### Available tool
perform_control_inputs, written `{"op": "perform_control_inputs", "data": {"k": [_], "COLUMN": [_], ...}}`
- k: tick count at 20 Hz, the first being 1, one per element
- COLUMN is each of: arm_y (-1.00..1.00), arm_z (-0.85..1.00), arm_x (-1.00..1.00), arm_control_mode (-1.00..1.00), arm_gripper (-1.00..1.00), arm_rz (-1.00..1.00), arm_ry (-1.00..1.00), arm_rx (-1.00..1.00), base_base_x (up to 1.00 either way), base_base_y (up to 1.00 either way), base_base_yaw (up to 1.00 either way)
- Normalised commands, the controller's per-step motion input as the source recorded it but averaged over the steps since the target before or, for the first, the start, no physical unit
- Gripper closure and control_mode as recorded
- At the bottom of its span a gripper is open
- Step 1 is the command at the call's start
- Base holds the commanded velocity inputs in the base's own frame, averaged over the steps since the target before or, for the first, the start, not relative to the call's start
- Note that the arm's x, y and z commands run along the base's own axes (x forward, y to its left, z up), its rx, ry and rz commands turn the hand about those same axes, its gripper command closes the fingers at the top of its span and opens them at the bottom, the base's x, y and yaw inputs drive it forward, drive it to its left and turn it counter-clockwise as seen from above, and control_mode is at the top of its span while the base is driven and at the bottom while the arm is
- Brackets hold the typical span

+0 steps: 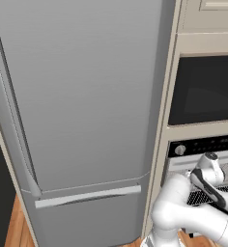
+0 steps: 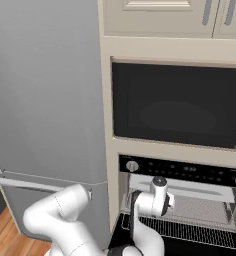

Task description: Take the fish from the oven and place it on the plate on the counter.

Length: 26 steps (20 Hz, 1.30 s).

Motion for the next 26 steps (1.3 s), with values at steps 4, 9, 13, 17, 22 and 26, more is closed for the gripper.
{"op": "perform_control_inputs", "data": {"k": [4, 9, 13, 17, 22, 26], "arm_y": [-0.13, -0.09, -0.08, 0.0, 0.01, 0.13], "arm_z": [0.88, 0.98, 0.82, 0.98, 1.0, 1.0], "arm_x": [-0.6, -0.7, -1.0, -0.88, -0.89, -0.78], "arm_control_mode": [-1.0, -1.0, -1.0, -1.0, -1.0, -1.0], "arm_gripper": [1.0, 1.0, 1.0, 1.0, 1.0, 1.0], "arm_rz": [0.0, 0.0, 0.0, 0.01, 0.04, 0.02], "arm_ry": [-0.19, -0.11, 0.0, 0.0, -0.06, -0.06], "arm_rx": [0.16, 0.11, 0.02, 0.01, 0.01, 0.0], "base_base_x": [0.0, 0.0, 0.0, 0.0, 0.0, 0.0], "base_base_y": [0.0, 0.0, 0.0, 0.0, 0.0, 0.0], "base_base_yaw": [0.0, 0.0, 0.0, 0.0, 0.0, 0.0]}}
